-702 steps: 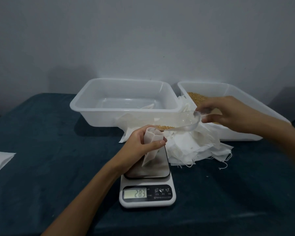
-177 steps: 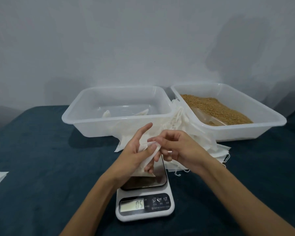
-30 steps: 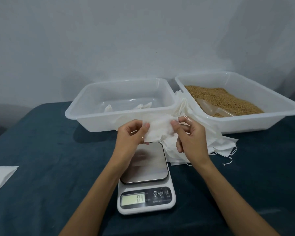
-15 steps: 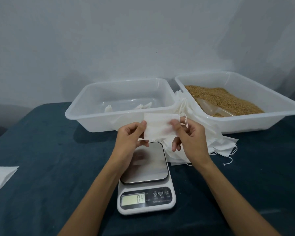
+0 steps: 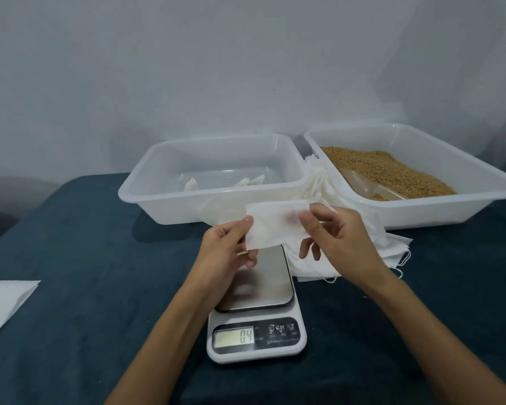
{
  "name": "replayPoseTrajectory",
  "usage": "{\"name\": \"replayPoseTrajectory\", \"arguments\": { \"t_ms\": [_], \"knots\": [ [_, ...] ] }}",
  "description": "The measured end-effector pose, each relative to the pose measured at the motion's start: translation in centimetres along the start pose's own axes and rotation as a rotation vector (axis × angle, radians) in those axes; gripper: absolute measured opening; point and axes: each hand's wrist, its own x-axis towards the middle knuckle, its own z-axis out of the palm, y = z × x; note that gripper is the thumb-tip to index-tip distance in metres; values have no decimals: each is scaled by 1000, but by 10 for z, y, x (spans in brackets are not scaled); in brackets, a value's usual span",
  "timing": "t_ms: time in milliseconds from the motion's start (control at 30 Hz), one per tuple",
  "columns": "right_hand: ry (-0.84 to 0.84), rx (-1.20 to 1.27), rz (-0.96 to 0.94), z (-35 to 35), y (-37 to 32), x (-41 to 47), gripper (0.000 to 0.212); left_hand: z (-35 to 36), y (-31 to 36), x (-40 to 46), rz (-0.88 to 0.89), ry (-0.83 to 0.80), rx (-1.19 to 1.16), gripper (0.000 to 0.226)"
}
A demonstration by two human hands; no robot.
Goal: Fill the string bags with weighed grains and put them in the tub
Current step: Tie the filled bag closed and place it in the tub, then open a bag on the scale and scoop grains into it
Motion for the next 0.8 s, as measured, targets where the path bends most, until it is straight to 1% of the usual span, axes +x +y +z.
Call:
{"name": "replayPoseTrajectory", "arguments": {
  "t_ms": [33,100,167,233,300,367,400,433,467,500,533,567,600,667,733,800],
  "knots": [
    [-44,-58,-15,-4,-5,-1,48,-2,0,-4,-26,2,-31,31],
    [-92,-157,-56,-11,-14,-4,33,-4,-2,-12,-44,14,-10,30],
    [-89,-218,-92,-12,-22,-5,24,-4,-4,-19,-29,29,82,35],
    [-75,-276,-122,-11,-27,-5,20,-1,-5,-25,-17,53,183,40],
    [-73,-327,-140,-11,-32,-3,20,4,-5,-28,59,137,343,37],
    [-111,-398,-149,-13,-36,0,22,6,-3,-31,266,248,542,13],
    [-143,-439,-153,-13,-39,2,22,8,0,-34,364,244,646,19],
    [-179,-476,-159,-13,-41,4,22,10,3,-37,439,176,748,42],
    [-214,-510,-168,-13,-43,5,22,11,5,-38,469,79,831,63],
    [-251,-544,-181,-12,-45,7,23,13,7,-38,453,-8,907,78],
    [-291,-575,-194,-11,-47,8,24,18,8,-38,418,-86,953,87],
    [-330,-605,-210,-10,-49,9,26,22,7,-36,377,-133,974,90],
    [-361,-631,-226,-9,-50,10,28,25,5,-33,344,-158,968,87],
    [-403,-655,-229,-7,-54,12,33,30,3,-27,346,-141,944,67],
    [-449,-671,-160,-5,-58,13,40,30,0,-24,368,-84,904,46],
    [-508,-674,-44,-3,-63,16,48,30,-1,-21,359,-85,852,42]
  ]
}}
